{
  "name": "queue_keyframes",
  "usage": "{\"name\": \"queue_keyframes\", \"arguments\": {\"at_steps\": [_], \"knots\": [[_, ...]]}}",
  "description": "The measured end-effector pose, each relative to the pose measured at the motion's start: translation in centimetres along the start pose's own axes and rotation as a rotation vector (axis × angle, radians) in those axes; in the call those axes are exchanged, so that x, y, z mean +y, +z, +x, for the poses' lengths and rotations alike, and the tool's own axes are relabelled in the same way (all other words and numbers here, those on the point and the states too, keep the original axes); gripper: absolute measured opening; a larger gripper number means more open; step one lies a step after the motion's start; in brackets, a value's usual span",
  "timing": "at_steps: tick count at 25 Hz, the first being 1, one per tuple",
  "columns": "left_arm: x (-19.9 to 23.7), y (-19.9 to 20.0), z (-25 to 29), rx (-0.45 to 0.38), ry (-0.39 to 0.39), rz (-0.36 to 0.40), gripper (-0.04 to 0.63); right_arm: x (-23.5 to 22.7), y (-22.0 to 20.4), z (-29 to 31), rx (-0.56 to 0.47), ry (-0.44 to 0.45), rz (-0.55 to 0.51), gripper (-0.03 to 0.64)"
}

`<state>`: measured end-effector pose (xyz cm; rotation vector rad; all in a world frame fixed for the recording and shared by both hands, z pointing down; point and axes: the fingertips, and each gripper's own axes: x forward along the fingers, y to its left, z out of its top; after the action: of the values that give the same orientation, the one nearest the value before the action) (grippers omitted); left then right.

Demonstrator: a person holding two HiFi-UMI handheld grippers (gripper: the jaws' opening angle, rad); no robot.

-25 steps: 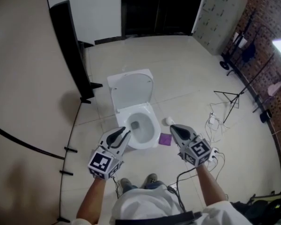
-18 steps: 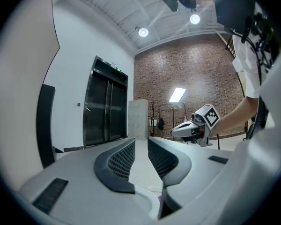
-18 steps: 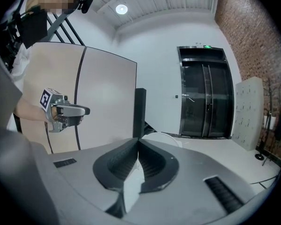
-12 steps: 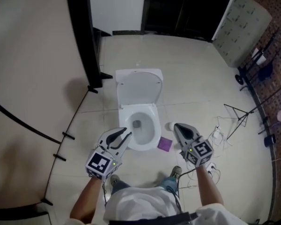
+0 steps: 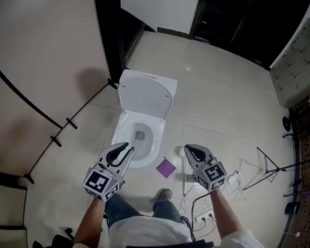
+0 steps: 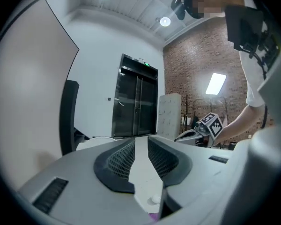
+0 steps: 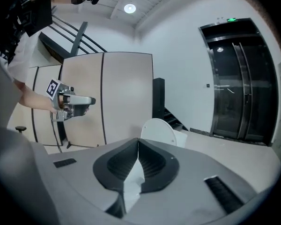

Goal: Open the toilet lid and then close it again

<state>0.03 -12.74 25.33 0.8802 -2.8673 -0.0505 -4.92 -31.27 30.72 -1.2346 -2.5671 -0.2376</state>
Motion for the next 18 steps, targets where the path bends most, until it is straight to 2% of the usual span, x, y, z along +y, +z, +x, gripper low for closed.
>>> {"name": "queue_keyframes", "arguments": {"at_steps": [3,5,8,10,13,15,18], "knots": [[-1.8,-0.7,2.3,0.02,0.049,-0.011,0.08,-3.0,-1.3,0.5,0.011,0.069,-0.011,0.011],[-2.4,-1.1,3.6,0.015,0.076,-0.013,0.08,-4.8,-2.4,1.8,0.03,0.106,-0.017,0.077],[-2.3,-2.2,5.7,0.006,0.101,-0.033,0.08,-7.5,-3.7,4.5,0.076,0.136,-0.047,0.08],[-1.3,-3.7,7.3,0.012,0.114,-0.02,0.08,-9.4,-4.9,7.1,0.097,0.153,-0.064,0.08],[0.2,-6.1,10.2,0.028,0.116,-0.003,0.081,-12.9,-7.2,11.8,0.084,0.153,-0.047,0.082],[1.0,-7.7,12.1,0.033,0.106,0.001,0.08,-15.2,-9.0,15.3,0.094,0.149,-0.033,0.142],[1.9,-10.4,14.9,0.041,0.08,-0.005,0.081,-18.1,-11.9,20.3,0.125,0.159,-0.016,0.152]]}}
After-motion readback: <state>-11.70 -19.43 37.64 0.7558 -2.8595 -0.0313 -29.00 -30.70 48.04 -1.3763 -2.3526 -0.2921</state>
